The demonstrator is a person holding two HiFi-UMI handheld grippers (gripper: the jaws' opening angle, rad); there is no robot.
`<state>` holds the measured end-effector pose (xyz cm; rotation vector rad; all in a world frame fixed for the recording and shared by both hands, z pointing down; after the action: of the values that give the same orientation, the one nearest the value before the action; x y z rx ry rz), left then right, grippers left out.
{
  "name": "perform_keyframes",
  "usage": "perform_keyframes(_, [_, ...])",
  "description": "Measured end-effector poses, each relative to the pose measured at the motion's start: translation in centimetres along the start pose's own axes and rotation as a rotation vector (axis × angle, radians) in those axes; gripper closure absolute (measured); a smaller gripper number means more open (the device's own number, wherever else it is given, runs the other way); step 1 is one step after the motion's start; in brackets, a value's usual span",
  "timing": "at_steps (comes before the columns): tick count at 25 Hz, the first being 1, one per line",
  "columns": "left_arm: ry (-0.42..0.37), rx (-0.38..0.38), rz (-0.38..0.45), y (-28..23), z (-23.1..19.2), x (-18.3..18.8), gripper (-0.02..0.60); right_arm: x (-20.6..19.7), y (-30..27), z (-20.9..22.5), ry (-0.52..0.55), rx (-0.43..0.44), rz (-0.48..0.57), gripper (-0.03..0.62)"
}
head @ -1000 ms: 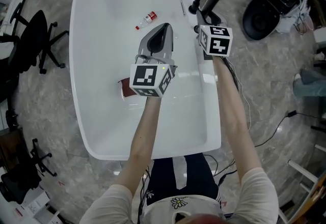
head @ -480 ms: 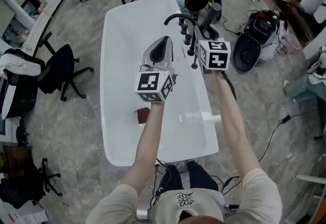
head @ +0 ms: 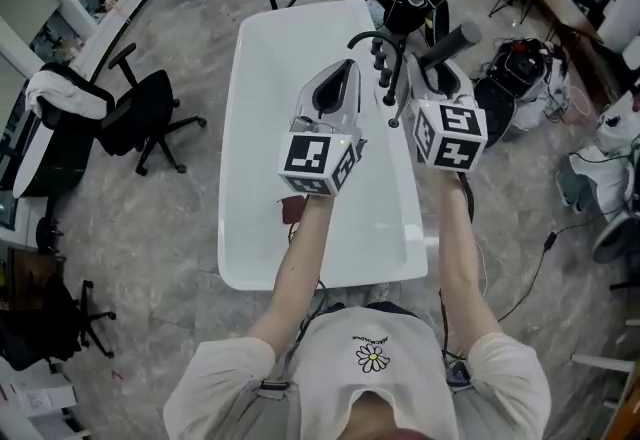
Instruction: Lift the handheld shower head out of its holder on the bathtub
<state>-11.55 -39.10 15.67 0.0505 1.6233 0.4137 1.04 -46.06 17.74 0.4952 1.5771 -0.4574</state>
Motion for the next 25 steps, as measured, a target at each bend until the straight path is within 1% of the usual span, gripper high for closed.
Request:
perform_keyframes(3, [0.01,-0.025,-0.018,2.4,1.3,1.0,0.581,0.3,3.7,-2.2,0.009,0.022,-0.007,0.441])
perform_keyframes(6, [0.006,-0.027,-0.033,4.3,1.8,1.2,0.581,-0.2,6.7,-4.7,-0.024,0.021,-0.021,0.442])
perform_keyframes(9, [0.001,-0.032,-0.039,5.4,2.2,0.5,0.581,-1.1,8.7,-6.4,-0.015,-0.002,-0.005,0.442])
perform_keyframes(12, [-0.015,-0.033,-0.048,6.7,2.1,-0.1,0.581,-2.3,9.8,-8.3,-0.015,0.02,0.002,0.441])
perform_keyframes(15, [-0.014,-0.032,-0.04,6.9,2.2,0.1,0.581,-2.9,10.4,-8.8,-0.013,0.025,-0.001,0.442])
perform_keyframes(21, [-0.017,-0.036,-0.025,6.9,3.1,0.8,0.581,-2.6,11.0,-8.1,-0.034,0.011,0.01,0.442])
perform_keyframes(25, [-0.015,-0.039,-0.036,7.1,3.4,0.5,0.581,-2.6,11.2,-8.4,-0.005,0.008,0.002,0.442])
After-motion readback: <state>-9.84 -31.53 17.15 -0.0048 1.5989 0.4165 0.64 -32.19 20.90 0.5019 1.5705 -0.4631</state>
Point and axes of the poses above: the fingertips, and each gripper's own axes: y backward along the fingers, z to its right, x out of its top, the point moved 2 cm from there along y, backward along the fingers, and after that the axes turned 6 degrees about x, right-handed, at the moved point
